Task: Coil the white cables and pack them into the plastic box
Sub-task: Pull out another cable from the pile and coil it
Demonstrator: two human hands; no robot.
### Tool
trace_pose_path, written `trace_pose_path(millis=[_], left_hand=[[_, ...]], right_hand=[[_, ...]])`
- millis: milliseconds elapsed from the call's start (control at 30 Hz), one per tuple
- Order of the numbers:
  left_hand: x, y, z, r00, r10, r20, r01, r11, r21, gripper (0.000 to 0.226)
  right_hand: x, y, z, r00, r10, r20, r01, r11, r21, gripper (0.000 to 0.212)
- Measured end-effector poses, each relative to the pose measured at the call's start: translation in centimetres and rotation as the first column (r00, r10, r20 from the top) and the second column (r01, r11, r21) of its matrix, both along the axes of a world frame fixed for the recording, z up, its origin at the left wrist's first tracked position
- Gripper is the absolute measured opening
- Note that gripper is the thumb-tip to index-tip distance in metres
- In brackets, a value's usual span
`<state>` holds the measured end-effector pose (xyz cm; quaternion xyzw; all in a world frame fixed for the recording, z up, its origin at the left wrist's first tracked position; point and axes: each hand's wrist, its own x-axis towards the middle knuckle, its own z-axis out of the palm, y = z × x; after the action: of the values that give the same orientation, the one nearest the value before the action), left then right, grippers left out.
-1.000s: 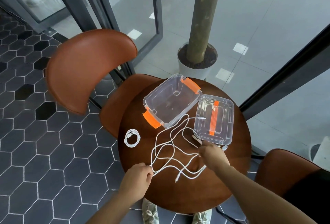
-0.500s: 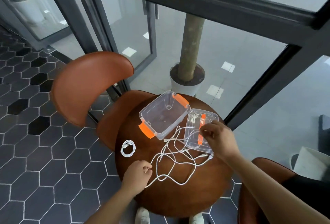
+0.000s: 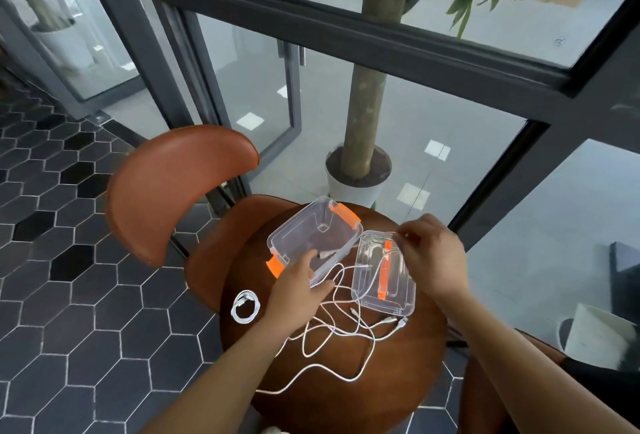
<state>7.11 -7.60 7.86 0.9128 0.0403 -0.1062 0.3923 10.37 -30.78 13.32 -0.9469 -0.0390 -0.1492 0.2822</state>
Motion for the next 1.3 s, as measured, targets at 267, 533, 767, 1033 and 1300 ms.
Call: trace_pose_path(millis=[267, 533, 767, 1033, 1300], left_hand=[[0.2, -2.4, 7.4, 0.923, 0.075, -0.378, -0.366, 0.480, -0.798, 0.042], [-0.7, -0.6, 14.1, 0.900, 0.176, -0.400, -0.402, -0.023, -0.915, 0.037], [-2.1, 2.4, 17.5, 0.956, 0.014, -0.293, -0.287, 0.250, -0.925, 0.038], [-3.2, 2.9, 17.7, 0.863, -0.363, -0.351, 0.056, 0.760, -0.647, 0.035], [-3.5, 2.6, 17.4, 0.957, -0.029, -0.290, -0.212, 0.613, -0.762, 0.034]], right_hand=[[-2.8, 2.4, 3.2, 0.989, 0.122, -0.080, -0.095, 0.955, 0.280, 0.007], [-6.8, 5.4, 3.1, 0.873, 0.452, -0.181, -0.277, 0.767, 0.579, 0.010], [-3.2, 2.4, 0.7, 0.585, 0.564, -0.583, -0.461, 0.823, 0.333, 0.030], [2.5, 6.7, 12.0, 0.650, 0.570, -0.503, -0.232, 0.779, 0.582, 0.020], [-3.7, 8.8, 14.1, 0.823, 0.507, -0.255, -0.291, 0.762, 0.579, 0.032]])
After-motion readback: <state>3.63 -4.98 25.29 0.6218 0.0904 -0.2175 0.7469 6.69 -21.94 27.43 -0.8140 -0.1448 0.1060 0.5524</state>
